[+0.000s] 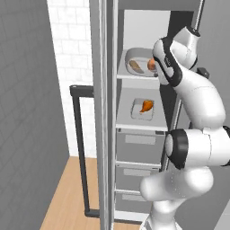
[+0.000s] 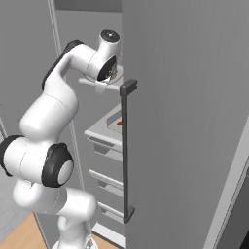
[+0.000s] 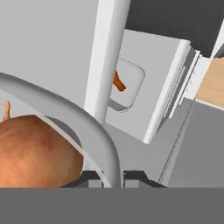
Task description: Take the meat container that has the chicken drumstick and place it on the second highest rack of the freezer. Then take the vegetable container that has the onion and sweet potato and place it on the highest rack of the freezer.
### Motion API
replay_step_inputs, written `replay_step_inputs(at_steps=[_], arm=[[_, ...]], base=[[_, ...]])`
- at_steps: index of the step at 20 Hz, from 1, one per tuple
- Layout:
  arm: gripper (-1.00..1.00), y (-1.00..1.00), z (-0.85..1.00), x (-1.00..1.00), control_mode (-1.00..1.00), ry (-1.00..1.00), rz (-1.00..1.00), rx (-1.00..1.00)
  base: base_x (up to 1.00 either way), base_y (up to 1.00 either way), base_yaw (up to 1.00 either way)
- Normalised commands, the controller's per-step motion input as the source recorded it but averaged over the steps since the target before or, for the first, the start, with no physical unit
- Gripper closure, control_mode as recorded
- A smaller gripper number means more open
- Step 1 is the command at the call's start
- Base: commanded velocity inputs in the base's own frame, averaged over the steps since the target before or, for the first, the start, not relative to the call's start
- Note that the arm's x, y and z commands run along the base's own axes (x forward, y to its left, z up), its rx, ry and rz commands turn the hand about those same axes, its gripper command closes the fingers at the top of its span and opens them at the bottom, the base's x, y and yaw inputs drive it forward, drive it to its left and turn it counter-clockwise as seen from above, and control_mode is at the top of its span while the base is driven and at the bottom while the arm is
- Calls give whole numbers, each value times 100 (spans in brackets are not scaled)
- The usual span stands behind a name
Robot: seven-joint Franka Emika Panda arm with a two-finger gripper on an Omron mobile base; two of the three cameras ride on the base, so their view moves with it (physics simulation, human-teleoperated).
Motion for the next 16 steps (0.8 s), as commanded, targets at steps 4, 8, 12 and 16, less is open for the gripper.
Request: replay_step_inputs(at_steps=[4, 8, 12, 16], arm=[[100, -1, 0, 84, -100, 11, -10, -1], [100, -15, 0, 70, -100, 6, -4, 0], [100, -19, -5, 45, -100, 5, -1, 0], [-100, -1, -15, 4, -100, -4, 0, 0]], base=[[0, 0, 0], [0, 0, 0], [0, 0, 0], [0, 0, 0]])
